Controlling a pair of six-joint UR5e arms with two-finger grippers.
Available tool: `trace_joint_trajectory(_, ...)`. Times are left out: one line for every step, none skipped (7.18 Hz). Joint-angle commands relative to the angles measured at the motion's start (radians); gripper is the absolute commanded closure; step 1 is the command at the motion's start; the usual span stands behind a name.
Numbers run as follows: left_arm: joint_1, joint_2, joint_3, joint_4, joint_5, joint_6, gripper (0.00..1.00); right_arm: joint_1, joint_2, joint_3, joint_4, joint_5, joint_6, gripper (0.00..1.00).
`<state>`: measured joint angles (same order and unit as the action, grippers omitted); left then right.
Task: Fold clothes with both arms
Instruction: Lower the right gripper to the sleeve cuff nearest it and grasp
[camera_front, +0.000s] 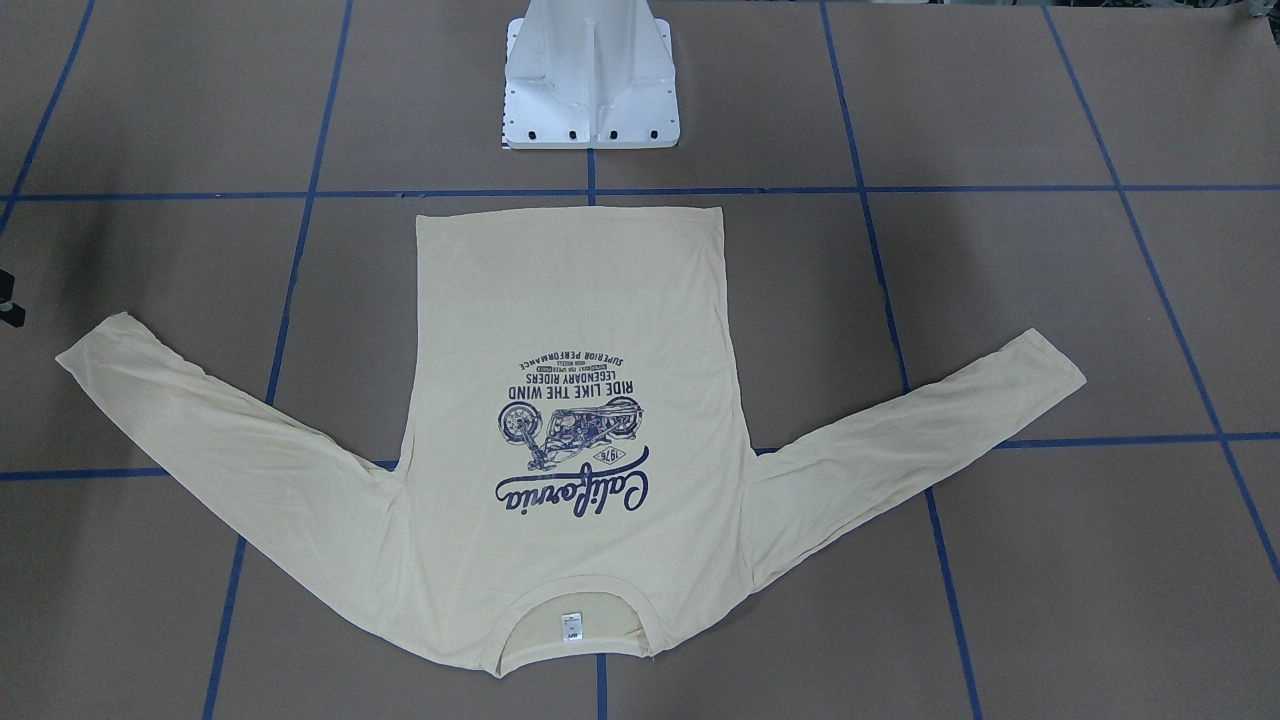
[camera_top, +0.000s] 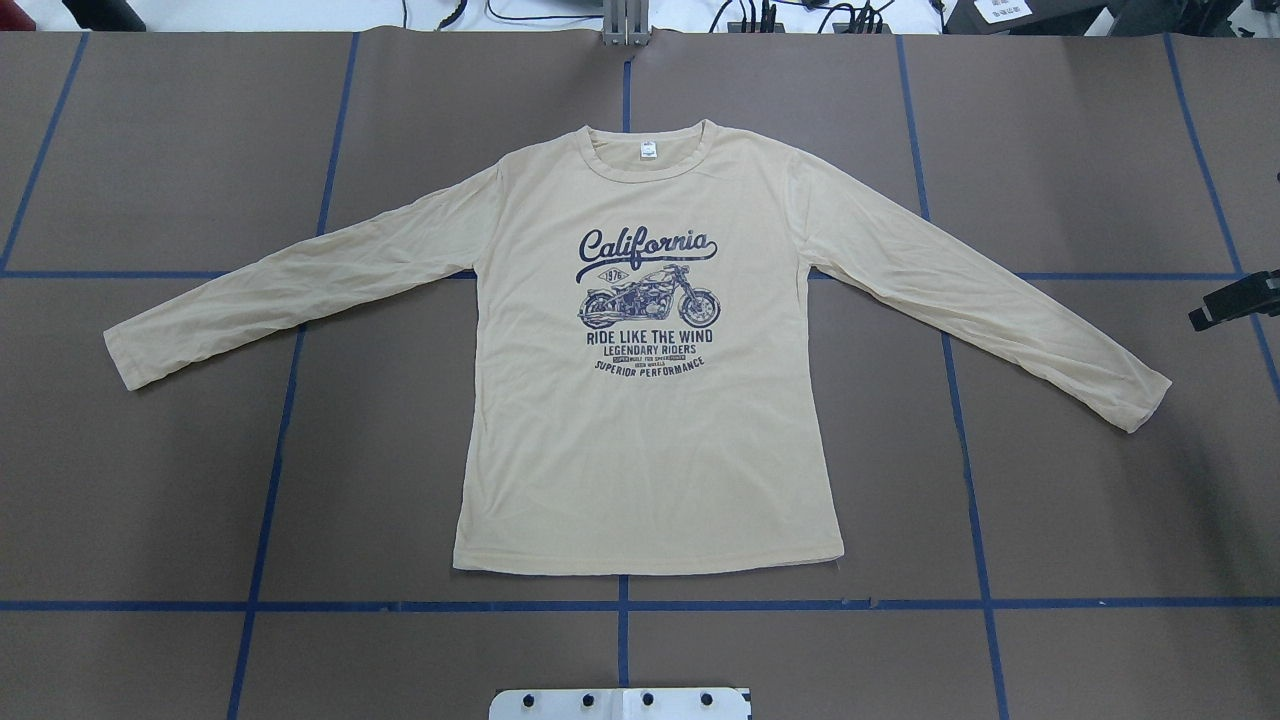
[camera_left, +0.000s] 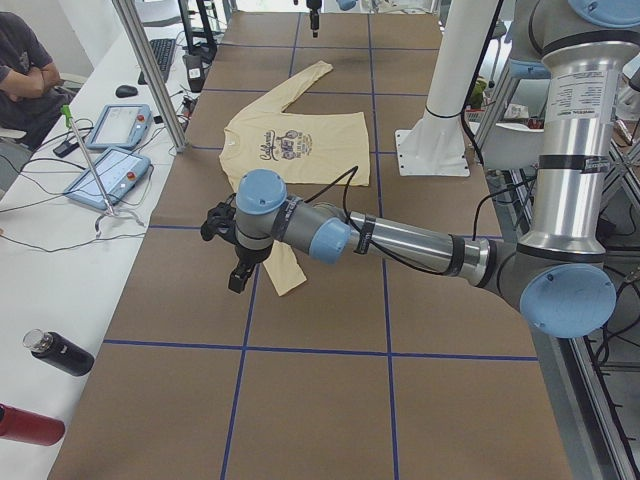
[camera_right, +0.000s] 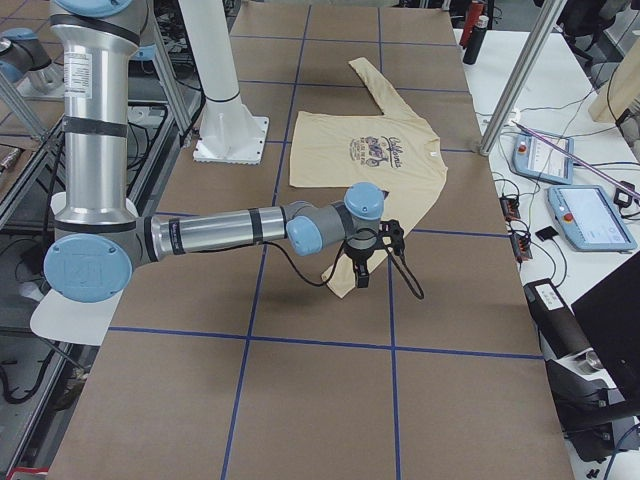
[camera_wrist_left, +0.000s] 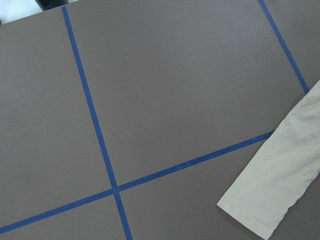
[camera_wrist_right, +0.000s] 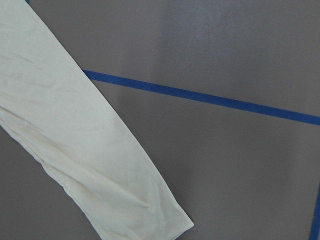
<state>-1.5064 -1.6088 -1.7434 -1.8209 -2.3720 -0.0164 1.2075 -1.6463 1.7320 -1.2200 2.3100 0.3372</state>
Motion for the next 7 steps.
trace_joint_trajectory(0.000,0.000,0.007,-0.008,-0.003,0.006,0.01,-0.078,-0.012,-0.026,0.126,-0.033,0.092,0.00)
trace_joint_trajectory(0.000,0.000,0.007,-0.009,-0.013,0.009,0.01,-0.110,-0.017,-0.043,0.155,-0.046,0.103,0.00)
trace_joint_trajectory(0.000,0.001,-0.002,-0.009,-0.013,0.007,0.01,-0.135,-0.017,-0.066,0.155,-0.047,0.103,0.00)
trace_joint_trajectory(0.000,0.003,-0.005,-0.009,-0.013,0.007,0.01,-0.155,-0.018,-0.068,0.154,-0.049,0.103,0.00)
trace_joint_trajectory(0.000,0.001,-0.007,-0.009,-0.015,0.006,0.01,-0.173,-0.026,-0.068,0.154,-0.050,0.105,0.00)
trace_joint_trajectory(0.000,0.001,-0.011,-0.009,-0.018,0.004,0.01,-0.184,-0.032,-0.069,0.152,-0.050,0.117,0.00)
trace_joint_trajectory(0.000,0.001,-0.013,-0.009,-0.027,0.004,0.01,-0.193,-0.032,-0.077,0.152,-0.052,0.159,0.00)
